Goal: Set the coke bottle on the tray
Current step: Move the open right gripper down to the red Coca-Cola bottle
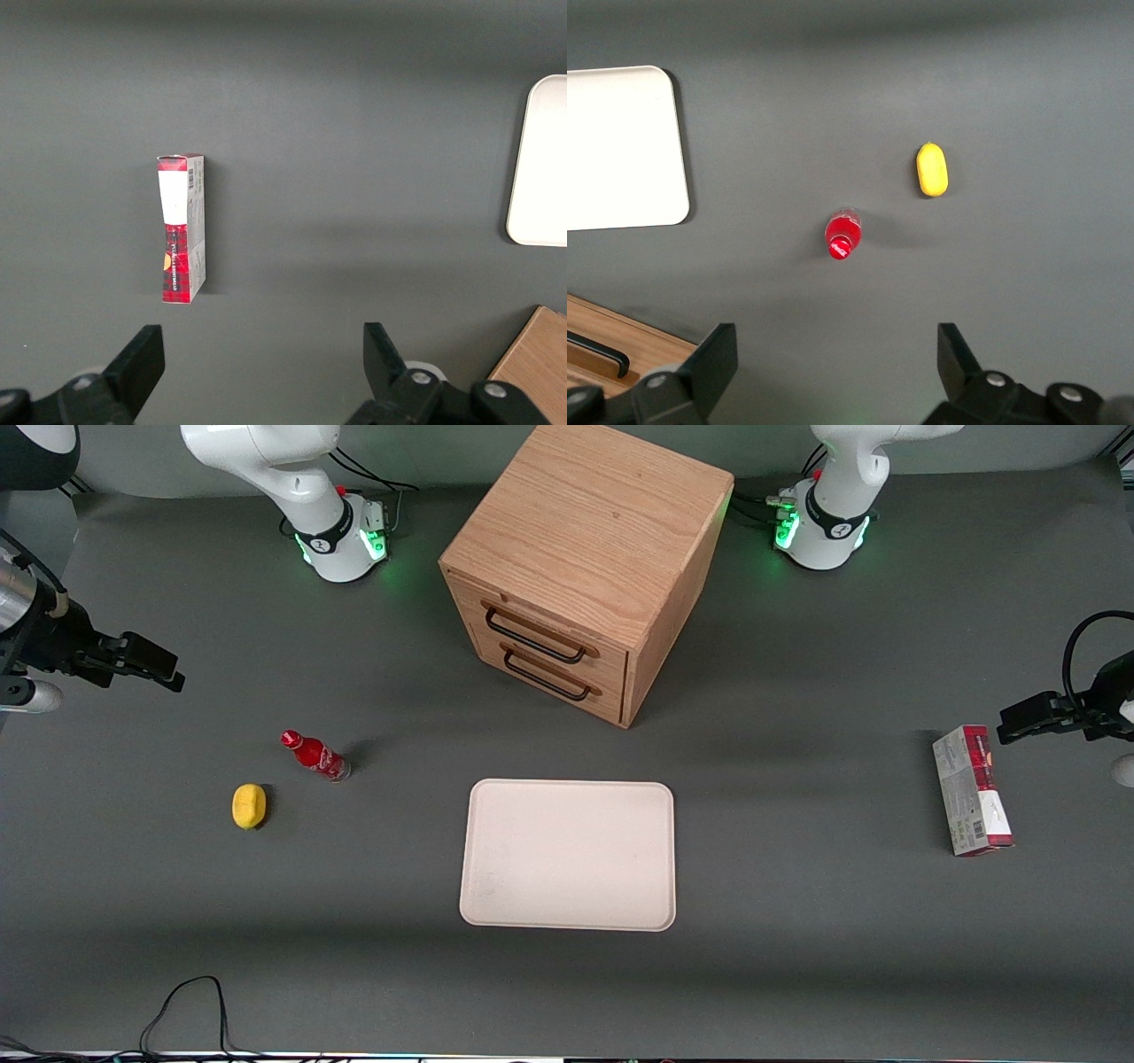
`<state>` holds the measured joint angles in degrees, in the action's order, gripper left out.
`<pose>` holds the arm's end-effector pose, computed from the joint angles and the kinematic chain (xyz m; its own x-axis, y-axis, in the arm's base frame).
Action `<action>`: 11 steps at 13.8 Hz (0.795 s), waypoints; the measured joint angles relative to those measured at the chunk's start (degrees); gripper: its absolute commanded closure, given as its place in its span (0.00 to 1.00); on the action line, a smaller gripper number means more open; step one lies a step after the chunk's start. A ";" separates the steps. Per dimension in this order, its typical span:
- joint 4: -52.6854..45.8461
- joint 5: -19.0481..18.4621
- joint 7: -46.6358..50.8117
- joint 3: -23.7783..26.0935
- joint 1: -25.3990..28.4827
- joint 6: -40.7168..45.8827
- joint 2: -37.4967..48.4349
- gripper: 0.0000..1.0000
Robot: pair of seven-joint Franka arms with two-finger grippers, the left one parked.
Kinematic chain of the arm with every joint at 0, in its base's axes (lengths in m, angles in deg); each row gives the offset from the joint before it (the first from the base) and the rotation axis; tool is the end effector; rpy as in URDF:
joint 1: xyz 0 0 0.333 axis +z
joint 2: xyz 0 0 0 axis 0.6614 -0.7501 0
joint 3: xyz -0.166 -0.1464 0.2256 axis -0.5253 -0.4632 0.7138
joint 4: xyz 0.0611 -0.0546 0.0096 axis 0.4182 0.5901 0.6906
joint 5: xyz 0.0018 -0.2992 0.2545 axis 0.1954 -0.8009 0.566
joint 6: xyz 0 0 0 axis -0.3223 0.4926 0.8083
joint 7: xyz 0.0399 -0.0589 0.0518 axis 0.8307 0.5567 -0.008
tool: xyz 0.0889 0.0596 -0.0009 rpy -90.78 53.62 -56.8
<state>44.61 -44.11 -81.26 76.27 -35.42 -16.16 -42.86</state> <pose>0.5440 0.0171 0.6196 0.9931 -0.1151 -0.0244 -0.1152 -0.9933 -0.0040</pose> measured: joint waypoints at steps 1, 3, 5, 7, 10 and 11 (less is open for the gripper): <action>-0.01 0.00 0.00 0.00 0.00 0.08 0.00 0.00; -0.01 0.00 0.00 0.03 0.00 0.30 -0.01 0.00; 0.35 0.00 0.00 0.08 0.00 0.60 -0.07 0.00; 3.01 0.06 0.00 0.08 0.00 -0.12 -0.25 0.00; 13.19 0.58 -0.32 0.00 -0.03 -11.67 -0.42 0.00; 17.72 0.72 -0.47 0.01 -0.03 -16.95 -0.41 0.00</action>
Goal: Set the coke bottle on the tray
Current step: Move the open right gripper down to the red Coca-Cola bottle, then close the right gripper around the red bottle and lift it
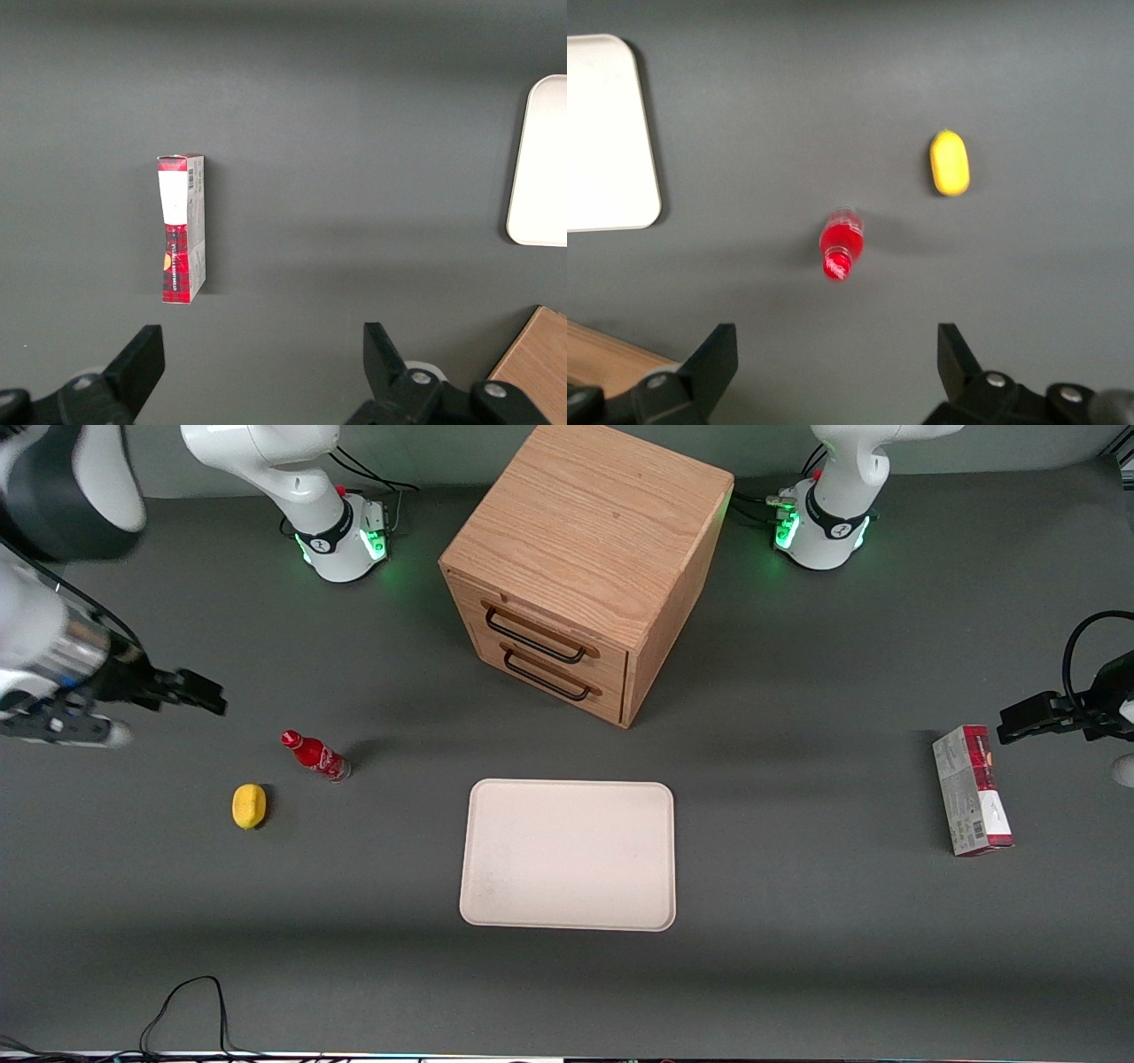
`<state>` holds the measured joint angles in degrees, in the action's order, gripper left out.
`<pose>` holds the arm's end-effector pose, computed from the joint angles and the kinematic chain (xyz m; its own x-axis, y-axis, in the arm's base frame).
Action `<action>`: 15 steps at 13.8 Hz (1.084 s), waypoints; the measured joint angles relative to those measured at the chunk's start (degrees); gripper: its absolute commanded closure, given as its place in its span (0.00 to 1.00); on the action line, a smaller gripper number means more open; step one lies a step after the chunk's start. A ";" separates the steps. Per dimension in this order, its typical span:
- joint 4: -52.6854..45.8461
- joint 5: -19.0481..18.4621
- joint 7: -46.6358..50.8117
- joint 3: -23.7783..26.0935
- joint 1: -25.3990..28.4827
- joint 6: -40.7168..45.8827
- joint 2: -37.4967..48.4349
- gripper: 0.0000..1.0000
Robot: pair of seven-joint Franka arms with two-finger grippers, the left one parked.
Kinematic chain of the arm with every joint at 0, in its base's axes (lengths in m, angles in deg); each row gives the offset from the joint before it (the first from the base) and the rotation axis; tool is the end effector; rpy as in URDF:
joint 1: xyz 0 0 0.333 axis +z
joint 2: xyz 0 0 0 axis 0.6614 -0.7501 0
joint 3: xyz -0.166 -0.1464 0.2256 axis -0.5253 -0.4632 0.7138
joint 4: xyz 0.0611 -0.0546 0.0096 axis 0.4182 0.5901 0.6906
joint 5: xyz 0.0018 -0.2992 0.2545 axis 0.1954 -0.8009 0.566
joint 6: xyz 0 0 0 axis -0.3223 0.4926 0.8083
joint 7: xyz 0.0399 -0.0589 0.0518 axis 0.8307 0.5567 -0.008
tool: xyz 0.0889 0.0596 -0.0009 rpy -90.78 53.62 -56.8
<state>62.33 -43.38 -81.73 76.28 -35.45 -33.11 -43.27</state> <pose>0.5490 0.0182 0.4937 0.9926 -0.1124 -0.0463 -0.1131 -0.9935 -0.0124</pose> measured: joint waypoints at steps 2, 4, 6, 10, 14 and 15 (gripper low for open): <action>9.06 0.07 -0.89 0.12 0.04 -10.57 0.02 0.00; 17.44 0.08 -1.40 0.16 0.16 -21.52 -0.02 0.00; 22.93 0.08 -1.47 0.23 0.22 -28.78 -0.23 0.00; 24.99 0.08 -1.52 1.13 0.23 -31.76 -1.43 0.25; 25.48 0.08 -1.53 1.62 0.23 -31.87 -2.32 1.00; 25.54 0.08 -1.53 1.62 0.23 -31.89 -2.44 1.00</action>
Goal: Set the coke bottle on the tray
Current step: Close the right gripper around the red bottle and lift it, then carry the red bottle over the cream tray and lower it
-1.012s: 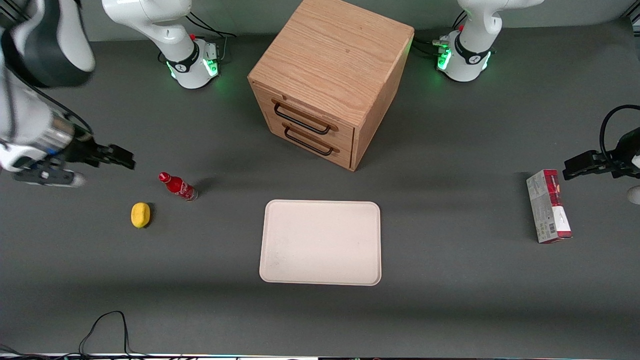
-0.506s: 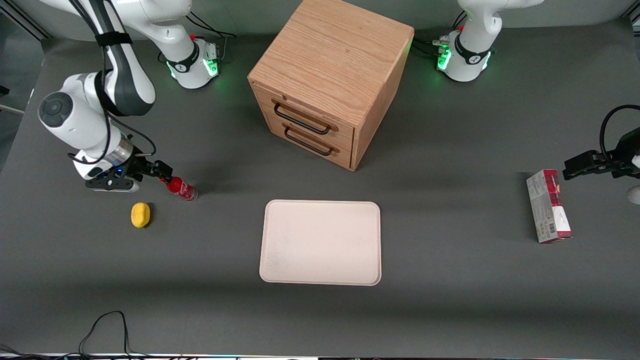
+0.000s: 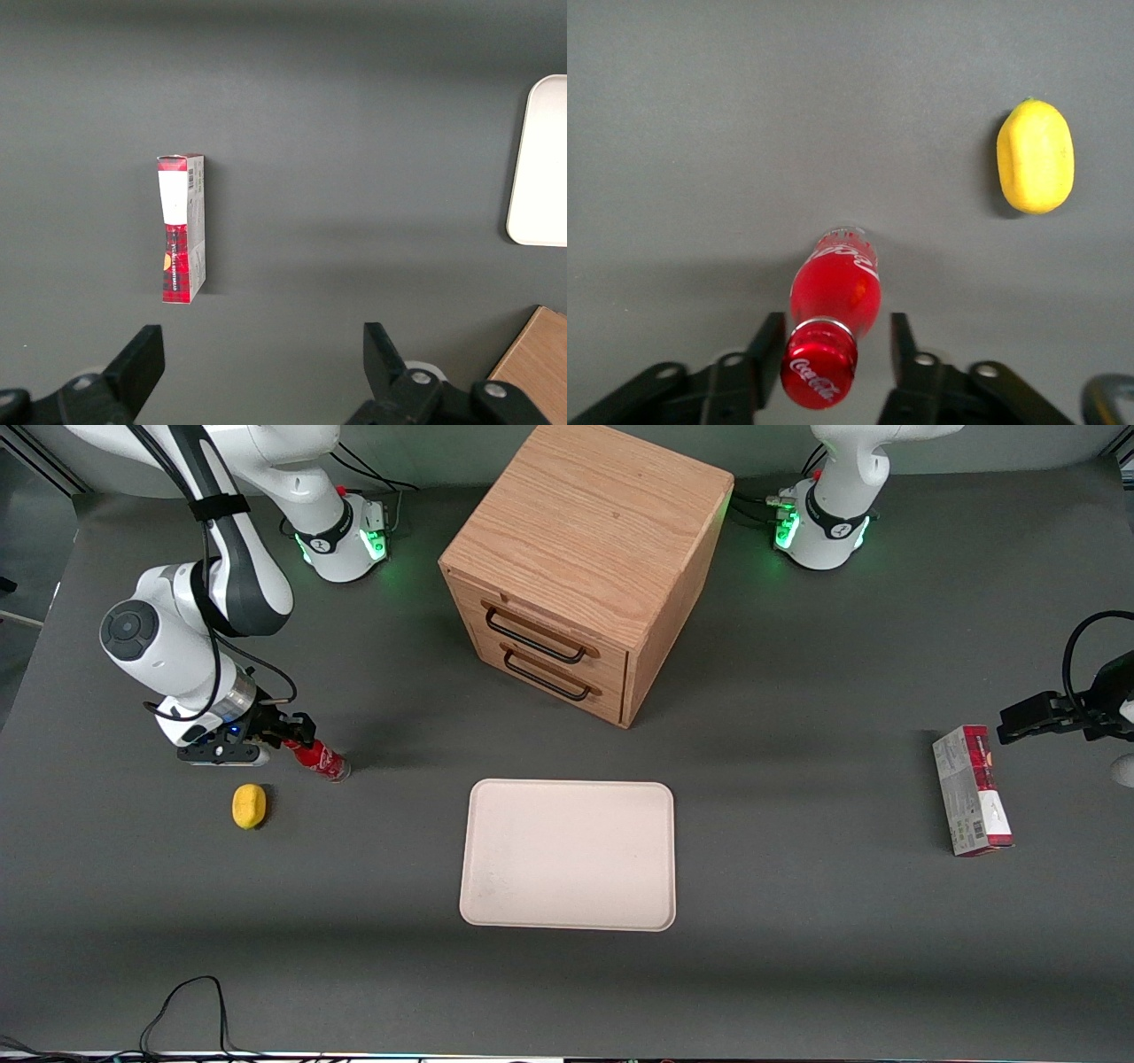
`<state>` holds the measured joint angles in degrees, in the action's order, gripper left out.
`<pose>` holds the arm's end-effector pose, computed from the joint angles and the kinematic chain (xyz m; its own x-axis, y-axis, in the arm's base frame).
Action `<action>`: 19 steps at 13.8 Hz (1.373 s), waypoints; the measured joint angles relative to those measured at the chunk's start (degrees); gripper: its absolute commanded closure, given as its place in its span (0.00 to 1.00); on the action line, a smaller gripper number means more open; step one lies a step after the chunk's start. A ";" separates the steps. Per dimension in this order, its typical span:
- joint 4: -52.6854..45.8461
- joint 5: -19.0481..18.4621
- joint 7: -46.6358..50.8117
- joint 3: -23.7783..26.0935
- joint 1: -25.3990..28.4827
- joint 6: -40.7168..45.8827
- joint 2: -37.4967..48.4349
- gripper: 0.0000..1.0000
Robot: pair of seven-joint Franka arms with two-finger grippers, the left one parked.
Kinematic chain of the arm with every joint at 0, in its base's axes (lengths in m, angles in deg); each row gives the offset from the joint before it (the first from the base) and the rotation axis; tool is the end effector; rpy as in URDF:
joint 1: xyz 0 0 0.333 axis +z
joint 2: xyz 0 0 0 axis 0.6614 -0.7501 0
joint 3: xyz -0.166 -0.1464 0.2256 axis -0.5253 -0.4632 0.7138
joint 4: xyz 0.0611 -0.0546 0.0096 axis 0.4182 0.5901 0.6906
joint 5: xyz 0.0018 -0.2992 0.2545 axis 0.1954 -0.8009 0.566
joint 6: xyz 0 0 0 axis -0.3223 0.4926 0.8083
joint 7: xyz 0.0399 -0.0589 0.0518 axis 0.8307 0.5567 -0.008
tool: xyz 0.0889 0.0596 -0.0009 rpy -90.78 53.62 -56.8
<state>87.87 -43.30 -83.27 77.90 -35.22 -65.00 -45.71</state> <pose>0.5017 0.0319 0.3185 0.9978 -0.0630 0.0226 -0.0627 -0.9979 -0.0150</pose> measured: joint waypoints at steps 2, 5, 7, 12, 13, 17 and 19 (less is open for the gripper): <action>-0.02 0.05 -0.02 0.03 -0.01 -0.14 -0.06 1.00; -0.19 0.17 -0.02 0.03 -0.05 -0.19 -0.12 1.00; -2.06 0.20 -0.02 0.18 -0.08 0.33 -0.20 1.00; -21.24 0.24 0.47 1.74 -0.19 21.76 -0.85 1.00; -26.35 0.23 0.94 2.25 -0.31 26.89 -1.53 1.00; -51.03 -2.54 8.63 8.13 -0.77 46.21 -10.29 1.00; -63.15 -5.36 13.42 13.47 -0.90 52.66 -17.58 1.00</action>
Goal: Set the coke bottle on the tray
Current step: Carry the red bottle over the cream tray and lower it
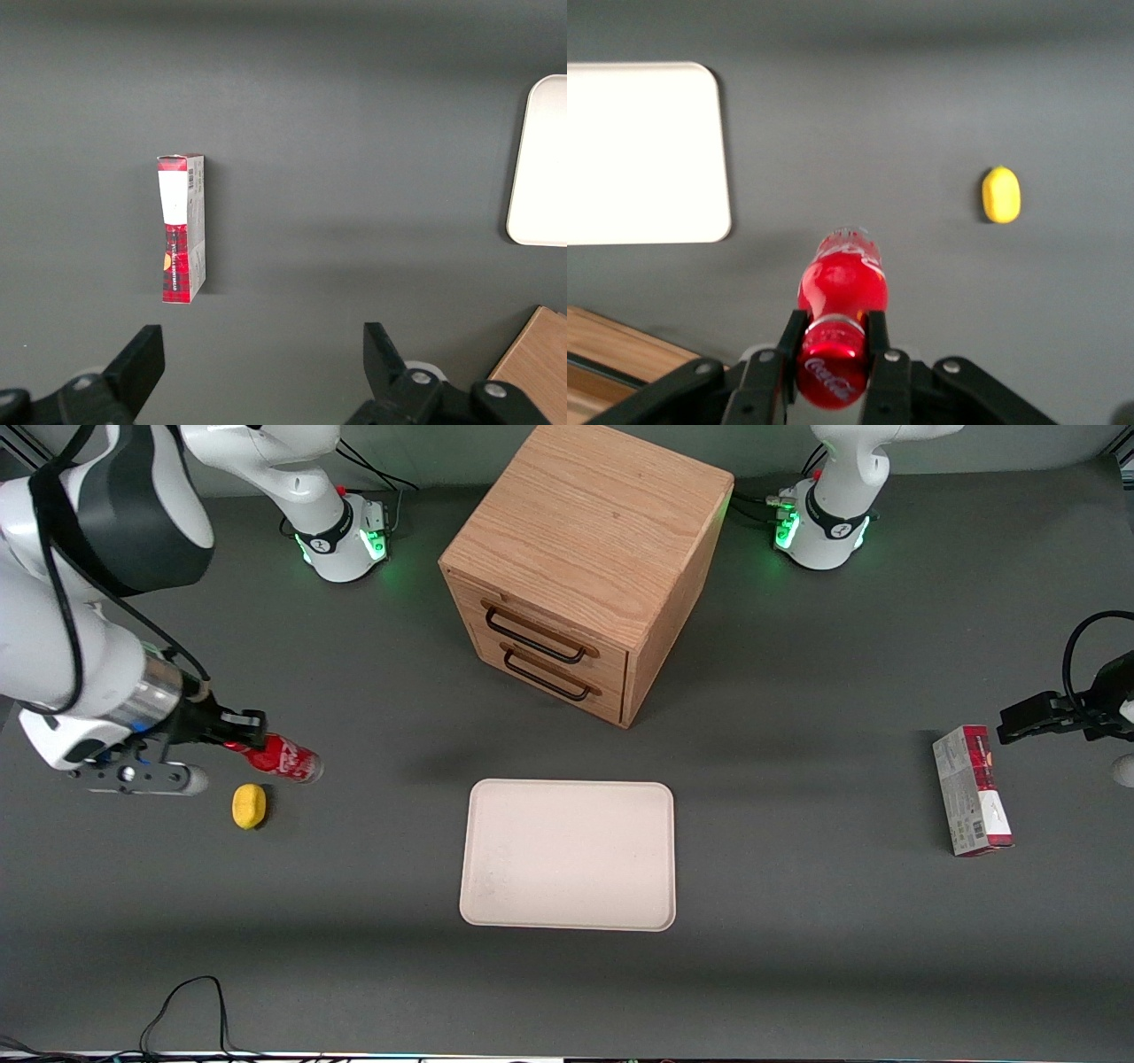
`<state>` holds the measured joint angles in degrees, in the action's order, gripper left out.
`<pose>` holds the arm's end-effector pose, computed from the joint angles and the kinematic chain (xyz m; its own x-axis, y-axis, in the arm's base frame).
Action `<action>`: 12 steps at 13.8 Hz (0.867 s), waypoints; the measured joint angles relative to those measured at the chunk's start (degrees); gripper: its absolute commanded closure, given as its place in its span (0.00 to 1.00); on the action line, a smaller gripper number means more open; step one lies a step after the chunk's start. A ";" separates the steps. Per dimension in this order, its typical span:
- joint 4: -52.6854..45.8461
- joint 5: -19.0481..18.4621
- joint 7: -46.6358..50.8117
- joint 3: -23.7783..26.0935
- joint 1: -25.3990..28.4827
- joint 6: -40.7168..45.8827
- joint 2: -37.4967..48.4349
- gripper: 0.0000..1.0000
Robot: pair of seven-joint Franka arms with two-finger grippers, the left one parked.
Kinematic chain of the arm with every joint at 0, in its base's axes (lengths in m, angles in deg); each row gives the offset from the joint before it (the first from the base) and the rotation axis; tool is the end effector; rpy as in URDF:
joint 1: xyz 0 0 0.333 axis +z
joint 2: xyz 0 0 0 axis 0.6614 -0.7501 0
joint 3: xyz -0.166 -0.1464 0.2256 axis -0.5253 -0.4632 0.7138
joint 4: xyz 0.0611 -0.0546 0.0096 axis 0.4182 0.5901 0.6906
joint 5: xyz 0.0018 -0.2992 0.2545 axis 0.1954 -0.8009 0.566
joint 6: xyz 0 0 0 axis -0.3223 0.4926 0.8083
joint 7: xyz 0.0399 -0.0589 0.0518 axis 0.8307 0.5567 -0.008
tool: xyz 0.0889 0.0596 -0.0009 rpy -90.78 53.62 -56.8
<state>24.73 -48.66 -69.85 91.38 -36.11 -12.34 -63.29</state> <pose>0.6240 0.1511 0.5669 0.9937 -0.0737 -0.0841 -0.0702 -0.9966 0.0438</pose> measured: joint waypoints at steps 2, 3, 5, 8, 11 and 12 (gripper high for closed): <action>-9.31 -2.83 4.58 5.76 -0.01 2.30 -7.63 1.00; -11.40 -3.93 6.05 8.06 -0.10 2.55 -10.25 1.00; -13.38 -8.27 9.57 15.26 -1.68 2.32 -14.61 1.00; -13.98 -20.94 17.18 31.73 -6.51 -2.78 -21.69 1.00; -14.02 -27.49 20.14 36.10 -7.00 -13.40 -28.96 1.00; -14.01 -28.48 20.14 36.11 -6.90 -16.29 -31.20 1.00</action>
<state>10.72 -77.15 -49.71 127.48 -43.01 -28.63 -94.49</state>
